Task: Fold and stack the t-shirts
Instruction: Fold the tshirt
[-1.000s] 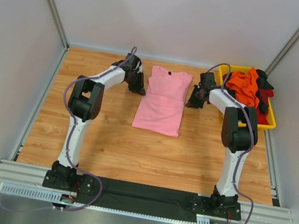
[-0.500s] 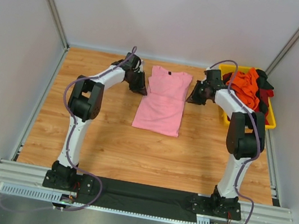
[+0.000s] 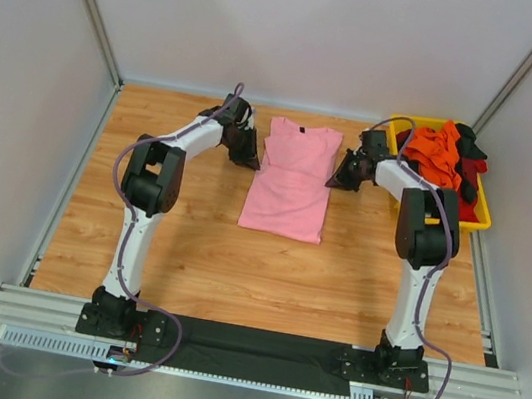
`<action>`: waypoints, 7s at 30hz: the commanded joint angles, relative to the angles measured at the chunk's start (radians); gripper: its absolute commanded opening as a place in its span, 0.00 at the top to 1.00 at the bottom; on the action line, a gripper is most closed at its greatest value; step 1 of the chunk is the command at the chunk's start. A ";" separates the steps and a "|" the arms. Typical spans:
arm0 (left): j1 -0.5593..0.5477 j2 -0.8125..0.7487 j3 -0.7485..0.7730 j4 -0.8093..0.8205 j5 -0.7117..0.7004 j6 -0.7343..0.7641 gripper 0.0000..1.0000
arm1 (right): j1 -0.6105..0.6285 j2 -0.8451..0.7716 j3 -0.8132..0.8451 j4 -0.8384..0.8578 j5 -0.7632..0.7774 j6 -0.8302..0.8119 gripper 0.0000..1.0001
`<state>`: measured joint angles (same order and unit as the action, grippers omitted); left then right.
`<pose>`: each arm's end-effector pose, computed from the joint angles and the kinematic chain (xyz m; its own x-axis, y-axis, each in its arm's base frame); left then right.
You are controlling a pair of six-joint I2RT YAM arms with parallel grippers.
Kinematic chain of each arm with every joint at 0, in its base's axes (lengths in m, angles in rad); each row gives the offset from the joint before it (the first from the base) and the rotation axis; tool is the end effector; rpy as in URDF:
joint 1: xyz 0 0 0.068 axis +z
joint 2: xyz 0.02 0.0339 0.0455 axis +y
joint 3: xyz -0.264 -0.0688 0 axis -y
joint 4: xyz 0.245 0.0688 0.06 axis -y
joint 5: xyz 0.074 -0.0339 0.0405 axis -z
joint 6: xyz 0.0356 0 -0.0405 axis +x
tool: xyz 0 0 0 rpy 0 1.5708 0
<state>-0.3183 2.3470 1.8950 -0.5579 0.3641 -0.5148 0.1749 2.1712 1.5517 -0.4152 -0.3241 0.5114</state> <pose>0.4791 -0.1712 0.1580 -0.9326 -0.1771 -0.3145 0.0152 0.8514 -0.5244 0.4495 0.0909 0.1453 -0.8974 0.3125 -0.3114 0.1308 0.8626 0.4887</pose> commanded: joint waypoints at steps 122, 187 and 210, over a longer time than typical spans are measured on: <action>-0.205 -0.586 -0.815 0.040 -0.013 -0.131 1.00 | 0.077 -0.728 -0.746 -0.195 0.048 0.012 1.00; -0.062 -0.203 0.098 -0.070 0.110 -0.039 1.00 | 0.015 -0.389 0.088 -0.306 0.192 -0.137 1.00; 0.028 -0.012 0.280 -0.010 -0.018 0.010 0.62 | -0.025 -0.079 0.374 -0.315 0.241 -0.195 0.56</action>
<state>-0.3130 2.4447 2.1853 -0.5362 0.4519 -0.5491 0.1543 2.1460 1.8980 -0.6994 -0.1349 0.3477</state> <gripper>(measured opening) 0.363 0.394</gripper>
